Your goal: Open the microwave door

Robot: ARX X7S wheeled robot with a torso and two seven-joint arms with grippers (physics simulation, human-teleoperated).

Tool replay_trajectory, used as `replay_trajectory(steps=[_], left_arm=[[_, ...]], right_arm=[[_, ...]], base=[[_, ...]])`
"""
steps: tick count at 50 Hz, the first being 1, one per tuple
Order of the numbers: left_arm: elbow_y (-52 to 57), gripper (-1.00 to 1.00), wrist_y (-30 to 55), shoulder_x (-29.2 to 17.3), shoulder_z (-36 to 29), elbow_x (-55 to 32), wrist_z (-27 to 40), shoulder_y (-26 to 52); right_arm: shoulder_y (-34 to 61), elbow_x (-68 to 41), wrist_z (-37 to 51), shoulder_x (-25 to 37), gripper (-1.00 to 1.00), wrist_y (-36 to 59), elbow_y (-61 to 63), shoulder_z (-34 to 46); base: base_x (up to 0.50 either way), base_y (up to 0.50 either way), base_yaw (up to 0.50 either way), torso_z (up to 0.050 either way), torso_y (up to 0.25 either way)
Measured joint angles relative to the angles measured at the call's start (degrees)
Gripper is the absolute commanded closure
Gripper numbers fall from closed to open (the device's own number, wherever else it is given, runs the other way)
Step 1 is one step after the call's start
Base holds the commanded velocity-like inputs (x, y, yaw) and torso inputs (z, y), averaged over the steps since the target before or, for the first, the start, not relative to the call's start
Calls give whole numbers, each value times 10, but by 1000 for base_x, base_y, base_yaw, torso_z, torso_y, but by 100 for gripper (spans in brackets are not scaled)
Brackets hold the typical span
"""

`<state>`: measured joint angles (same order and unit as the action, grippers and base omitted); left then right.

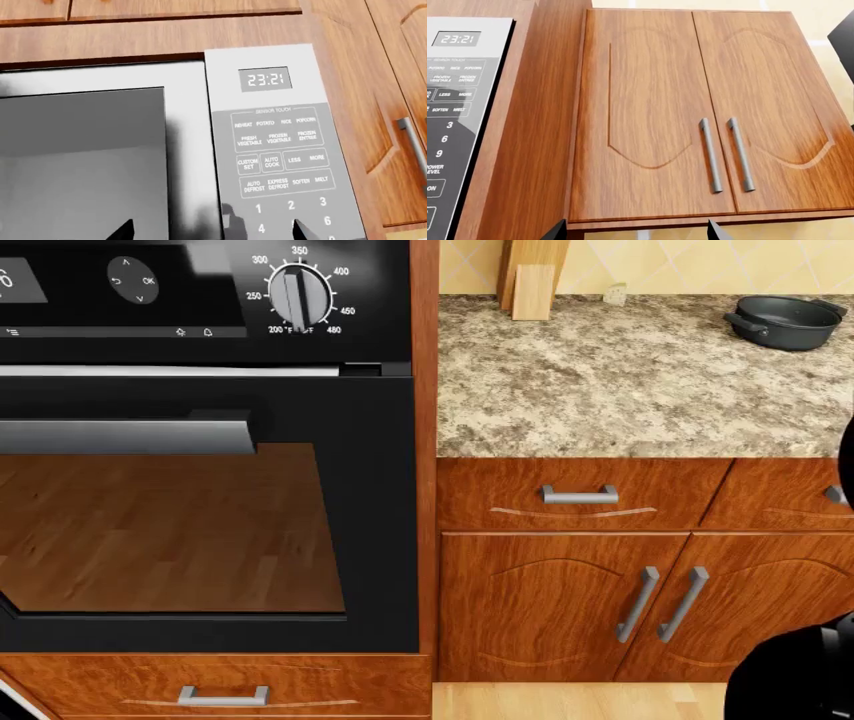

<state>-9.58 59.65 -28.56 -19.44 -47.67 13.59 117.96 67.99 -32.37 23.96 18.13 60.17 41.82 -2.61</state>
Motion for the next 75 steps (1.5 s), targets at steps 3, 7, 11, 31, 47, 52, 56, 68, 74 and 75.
replay_trajectory(steps=[3, 7, 11, 31, 47, 52, 56, 68, 74, 75], left_arm=[[35, -100, 26, -13, 22, -23, 20, -2], [80, -100, 65, -28, 55, -60, 50, 2], [119, -100, 104, -40, 89, -98, 82, 9], [210, -100, 162, -10, 163, -196, 180, -29], [160, -100, 65, 27, 86, -86, 159, -69], [132, -100, 32, 39, 56, -48, 151, -74], [106, -100, 8, 47, 34, -17, 146, -75], [-1, -100, -73, 69, -7, 78, 162, -61], [-56, -100, -113, 74, -12, 123, 187, -45], [-63, -100, -119, 74, -13, 129, 191, -43]], right_arm=[[-1, -1, 1, 0, -100, -1, 0, 0], [-1, -2, 2, -1, -100, -2, 0, 0], [-1, -3, 2, -2, -100, -4, -1, 0], [-4, -10, 7, 1, -100, -6, 1, -2], [-2, -16, 10, 5, -100, -5, 1, -2], [-1, -17, 11, 6, -100, -5, 0, -2], [0, -18, 11, 8, -100, -6, -2, -2], [-1, -20, 12, 11, -100, -9, -3, -2], [-2, -22, 13, 13, -100, -9, -2, -3], [-2, -23, 14, 13, -100, -9, -1, -3]], base=[[0, 0, 0, 0, 0], [0, 0, 0, 0, 0], [0, 0, 0, 0, 0], [0, 0, 0, 0, 0], [0, 0, 0, 0, 0], [0, 0, 0, 0, 0], [0, 0, 0, 0, 0], [0, 0, 0, 0, 0], [0, 0, 0, 0, 0], [0, 0, 0, 0, 0]])
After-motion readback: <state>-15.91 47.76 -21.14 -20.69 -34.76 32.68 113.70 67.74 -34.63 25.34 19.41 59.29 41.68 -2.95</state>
